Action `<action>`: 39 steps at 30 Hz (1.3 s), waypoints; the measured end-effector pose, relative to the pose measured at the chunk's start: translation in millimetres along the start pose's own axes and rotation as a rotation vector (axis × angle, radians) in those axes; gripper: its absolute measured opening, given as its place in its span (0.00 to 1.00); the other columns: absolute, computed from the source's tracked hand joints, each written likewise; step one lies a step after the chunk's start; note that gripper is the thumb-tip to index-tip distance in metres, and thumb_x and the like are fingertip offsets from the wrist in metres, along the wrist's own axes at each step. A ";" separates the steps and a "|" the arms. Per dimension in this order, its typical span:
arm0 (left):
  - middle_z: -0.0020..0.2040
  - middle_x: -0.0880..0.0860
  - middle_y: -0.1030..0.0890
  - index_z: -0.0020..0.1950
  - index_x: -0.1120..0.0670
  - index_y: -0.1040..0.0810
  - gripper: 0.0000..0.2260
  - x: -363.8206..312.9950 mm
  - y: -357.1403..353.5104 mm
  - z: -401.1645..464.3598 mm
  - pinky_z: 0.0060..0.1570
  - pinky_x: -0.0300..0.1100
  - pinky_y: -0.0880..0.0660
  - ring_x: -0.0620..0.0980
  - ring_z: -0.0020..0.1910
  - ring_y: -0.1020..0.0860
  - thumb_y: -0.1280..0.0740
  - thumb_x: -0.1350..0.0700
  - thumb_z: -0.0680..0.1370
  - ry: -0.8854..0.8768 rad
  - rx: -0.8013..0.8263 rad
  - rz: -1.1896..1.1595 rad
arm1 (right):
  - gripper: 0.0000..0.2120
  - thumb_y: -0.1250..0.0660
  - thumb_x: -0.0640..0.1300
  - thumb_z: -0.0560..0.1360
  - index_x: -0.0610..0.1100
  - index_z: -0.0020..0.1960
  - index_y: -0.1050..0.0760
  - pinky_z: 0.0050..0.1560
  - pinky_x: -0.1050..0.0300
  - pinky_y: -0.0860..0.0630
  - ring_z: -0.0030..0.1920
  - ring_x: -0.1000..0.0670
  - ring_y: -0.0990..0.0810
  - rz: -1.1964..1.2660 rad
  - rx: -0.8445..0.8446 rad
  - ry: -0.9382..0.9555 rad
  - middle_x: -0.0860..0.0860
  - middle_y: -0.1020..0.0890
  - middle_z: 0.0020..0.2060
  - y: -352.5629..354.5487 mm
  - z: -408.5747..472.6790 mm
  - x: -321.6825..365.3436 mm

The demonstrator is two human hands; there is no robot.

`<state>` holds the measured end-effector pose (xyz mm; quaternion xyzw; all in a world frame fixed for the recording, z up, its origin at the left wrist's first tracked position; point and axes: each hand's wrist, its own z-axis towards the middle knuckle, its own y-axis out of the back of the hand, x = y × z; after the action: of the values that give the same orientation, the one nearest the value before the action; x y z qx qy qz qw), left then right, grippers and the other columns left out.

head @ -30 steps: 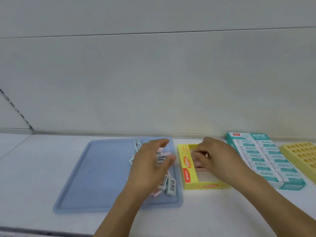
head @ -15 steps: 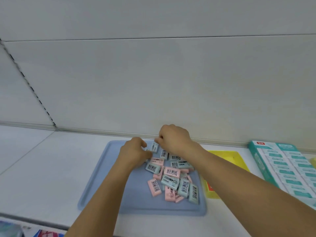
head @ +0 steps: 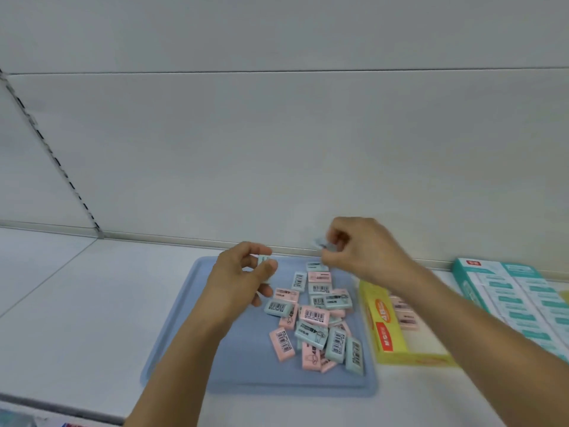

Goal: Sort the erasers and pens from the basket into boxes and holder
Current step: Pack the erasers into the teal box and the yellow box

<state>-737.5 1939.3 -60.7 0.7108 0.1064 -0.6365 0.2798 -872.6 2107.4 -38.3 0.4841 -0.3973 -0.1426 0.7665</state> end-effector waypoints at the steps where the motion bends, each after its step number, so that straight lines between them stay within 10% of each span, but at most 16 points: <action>1: 0.44 0.53 0.22 0.53 0.51 0.21 0.05 -6.7 -8.8 -2.5 0.28 0.40 0.27 0.49 0.31 0.19 0.31 0.57 0.77 -0.022 0.047 0.007 | 0.07 0.28 0.48 0.66 0.48 0.39 0.24 0.41 0.52 0.24 0.39 0.51 0.21 -0.011 -0.037 -0.018 0.54 0.20 0.35 16.3 -10.5 -18.2; 8: 0.43 0.50 0.17 0.53 0.47 0.22 0.07 -31.3 -98.7 -18.2 0.37 0.41 0.22 0.45 0.33 0.20 0.29 0.54 0.76 -0.115 0.401 0.088 | 0.06 0.32 0.52 0.70 0.53 0.45 0.27 0.43 0.56 0.29 0.45 0.53 0.27 -0.479 0.144 -0.055 0.56 0.25 0.42 58.2 -66.0 -90.0; 20: 0.46 0.48 0.15 0.51 0.48 0.22 0.05 -18.4 -123.1 -15.2 0.47 0.50 0.18 0.45 0.43 0.16 0.29 0.54 0.77 -0.106 0.445 0.173 | 0.10 0.40 0.51 0.77 0.48 0.49 0.23 0.40 0.55 0.38 0.53 0.49 0.29 -0.732 0.180 0.012 0.51 0.28 0.49 37.6 -70.2 -99.0; 32: 0.49 0.50 0.15 0.60 0.53 0.22 0.11 -27.0 -115.3 -22.1 0.30 0.29 0.29 0.36 0.31 0.22 0.38 0.64 0.81 -0.031 0.517 0.008 | 0.11 0.41 0.49 0.81 0.54 0.56 0.21 0.41 0.56 0.31 0.48 0.54 0.27 -0.367 -0.055 -0.023 0.55 0.27 0.47 25.9 -85.0 -103.7; 35: 0.46 0.51 0.14 0.63 0.53 0.23 0.13 -27.0 -116.1 -20.7 0.34 0.34 0.28 0.41 0.30 0.25 0.38 0.64 0.81 -0.031 0.519 -0.040 | 0.17 0.32 0.47 0.77 0.59 0.64 0.26 0.46 0.63 0.29 0.47 0.60 0.26 0.025 -0.209 0.125 0.60 0.27 0.49 30.1 -92.8 -91.2; 39: 0.40 0.54 0.16 0.66 0.51 0.28 0.14 -30.5 -119.0 -18.5 0.38 0.36 0.27 0.45 0.31 0.25 0.38 0.62 0.81 -0.018 0.527 -0.065 | 0.18 0.31 0.45 0.74 0.57 0.62 0.24 0.41 0.61 0.26 0.52 0.57 0.26 -0.164 -0.144 0.371 0.57 0.25 0.55 39.1 -92.8 -74.8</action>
<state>-787.3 2053.1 -61.9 0.7497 -0.0429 -0.6571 0.0653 -857.9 2230.0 -60.2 0.4765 -0.1974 -0.1408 0.8451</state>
